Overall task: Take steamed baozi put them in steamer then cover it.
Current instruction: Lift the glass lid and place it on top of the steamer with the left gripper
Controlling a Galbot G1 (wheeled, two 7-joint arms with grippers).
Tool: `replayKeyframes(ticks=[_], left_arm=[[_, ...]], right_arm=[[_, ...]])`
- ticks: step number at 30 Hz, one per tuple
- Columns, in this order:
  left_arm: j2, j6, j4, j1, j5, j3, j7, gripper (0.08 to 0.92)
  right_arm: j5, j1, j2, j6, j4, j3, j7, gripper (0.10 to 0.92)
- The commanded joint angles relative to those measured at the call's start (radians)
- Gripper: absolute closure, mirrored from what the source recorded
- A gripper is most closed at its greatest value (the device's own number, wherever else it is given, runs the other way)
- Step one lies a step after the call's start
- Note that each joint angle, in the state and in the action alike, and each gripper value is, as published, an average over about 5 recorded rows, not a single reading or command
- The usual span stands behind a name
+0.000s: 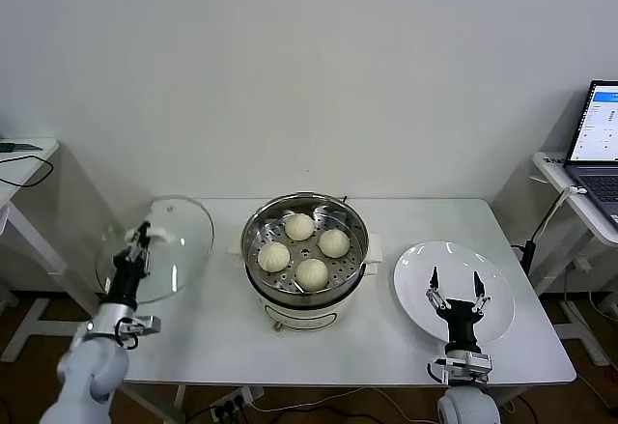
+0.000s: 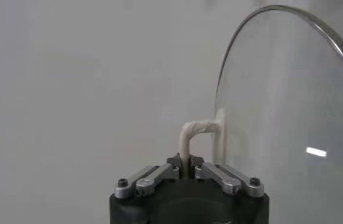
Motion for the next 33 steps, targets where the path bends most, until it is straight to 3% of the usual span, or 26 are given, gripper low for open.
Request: replayKeyframes(ticks=[1,9,16,25,33], left_arm=[[0.057,0.120,-0.459,0.037,0.054,0.056,0.127,0.804],[0.033,0.353,-0.569,-0.037,0.066,0.415,0.242,0.805],[-0.071,0.497,-0.489,-0.145,0.105,0.657,0.323,0.805],[-0.142,0.606,-0.344,-0.236,0.259,0.770,0.475,0.805],[-0.192,0.625,-0.240,-0.274,0.364,0.772,0.508,0.805]], right_arm=[[0.005,0.001,-0.002,0.002,0.001,0.003,-0.001,0.203],[0.017,0.005,-0.012,0.002,-0.007,0.013,-0.003,0.203],[0.019,0.009,-0.013,0.003,-0.019,0.026,-0.006,0.203],[0.023,0.016,-0.012,-0.001,-0.041,0.032,-0.003,0.203],[0.019,0.032,-0.003,-0.003,-0.054,0.022,-0.005,0.203]])
